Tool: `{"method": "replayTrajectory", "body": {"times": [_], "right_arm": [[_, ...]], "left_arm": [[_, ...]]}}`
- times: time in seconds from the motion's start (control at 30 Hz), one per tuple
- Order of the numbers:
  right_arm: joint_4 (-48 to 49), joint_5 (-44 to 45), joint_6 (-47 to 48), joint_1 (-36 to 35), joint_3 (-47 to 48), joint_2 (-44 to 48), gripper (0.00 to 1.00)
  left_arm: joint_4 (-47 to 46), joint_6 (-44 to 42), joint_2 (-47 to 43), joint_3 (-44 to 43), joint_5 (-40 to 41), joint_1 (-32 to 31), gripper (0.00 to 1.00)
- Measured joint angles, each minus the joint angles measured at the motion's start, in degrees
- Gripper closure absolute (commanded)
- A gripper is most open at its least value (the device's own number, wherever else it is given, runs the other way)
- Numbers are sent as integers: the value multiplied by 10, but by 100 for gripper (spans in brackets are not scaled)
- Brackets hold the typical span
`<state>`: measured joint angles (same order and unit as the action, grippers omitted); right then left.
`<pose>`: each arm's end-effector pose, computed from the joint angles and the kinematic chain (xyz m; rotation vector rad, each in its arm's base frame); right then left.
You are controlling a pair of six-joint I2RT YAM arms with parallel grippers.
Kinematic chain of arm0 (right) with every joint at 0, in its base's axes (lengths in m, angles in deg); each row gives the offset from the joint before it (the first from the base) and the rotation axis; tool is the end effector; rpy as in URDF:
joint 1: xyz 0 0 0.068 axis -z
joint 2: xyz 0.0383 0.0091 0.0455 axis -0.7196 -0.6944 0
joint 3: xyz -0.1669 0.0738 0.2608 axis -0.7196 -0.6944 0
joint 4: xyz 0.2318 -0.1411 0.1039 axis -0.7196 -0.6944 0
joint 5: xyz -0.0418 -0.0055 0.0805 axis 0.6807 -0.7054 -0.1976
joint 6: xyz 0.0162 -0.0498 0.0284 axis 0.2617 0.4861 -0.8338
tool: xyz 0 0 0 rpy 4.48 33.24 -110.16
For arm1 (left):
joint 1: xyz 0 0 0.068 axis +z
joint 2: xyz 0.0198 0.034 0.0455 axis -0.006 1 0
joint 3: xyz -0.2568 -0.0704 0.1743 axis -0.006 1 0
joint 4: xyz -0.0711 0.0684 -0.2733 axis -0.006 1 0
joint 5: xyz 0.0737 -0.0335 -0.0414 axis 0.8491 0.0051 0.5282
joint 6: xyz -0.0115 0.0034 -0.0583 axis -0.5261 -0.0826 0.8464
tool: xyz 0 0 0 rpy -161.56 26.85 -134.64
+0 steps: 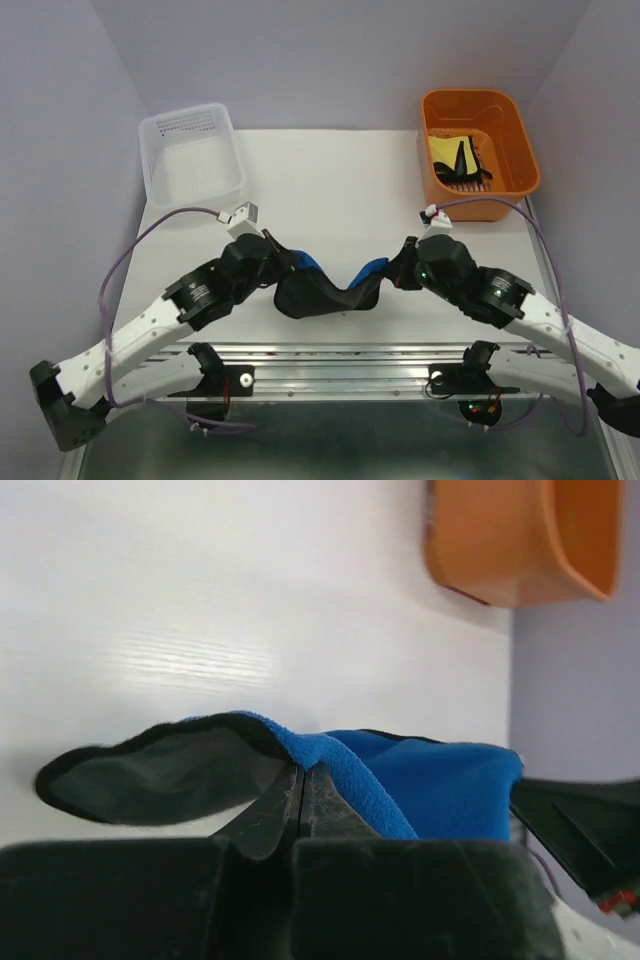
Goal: Fold and stack the towels
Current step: Flatten out the crumpled towel, then fold the towel
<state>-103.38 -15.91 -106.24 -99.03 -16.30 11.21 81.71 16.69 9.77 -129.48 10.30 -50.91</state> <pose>0.1147 0.1324 0.3589 0.0037 2.1575 0.7347 0.1213 -0.1301 0.3630 -0.2808 2.0220 -0.9799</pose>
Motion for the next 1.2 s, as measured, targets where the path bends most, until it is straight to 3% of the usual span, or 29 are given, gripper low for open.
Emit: {"method": "replayTrajectory", "body": {"times": [0.1, 0.2, 0.37, 0.53, 0.77, 1.03, 1.2], "right_arm": [[2, 68, -2, 6, 4, -82, 99], [32, 83, 12, 55, 8, -165, 99], [110, 69, 32, 178, 19, -257, 99], [160, 49, 68, 205, 97, -373, 99], [181, 20, 100, 235, 176, -475, 99], [176, -45, 116, 242, 180, -485, 99], [181, -106, 117, 241, 97, -425, 99]], "left_arm": [[-10, 28, 89, 0, 57, 9, 100], [-43, 36, 169, 1, 92, 43, 100], [-140, 18, 269, -17, 73, 173, 100], [-190, -27, 418, -95, 44, 229, 100], [-210, -82, 542, -179, -38, 284, 100], [-210, -118, 523, -158, -102, 307, 100], [-205, -128, 458, -96, -138, 304, 100]]}}
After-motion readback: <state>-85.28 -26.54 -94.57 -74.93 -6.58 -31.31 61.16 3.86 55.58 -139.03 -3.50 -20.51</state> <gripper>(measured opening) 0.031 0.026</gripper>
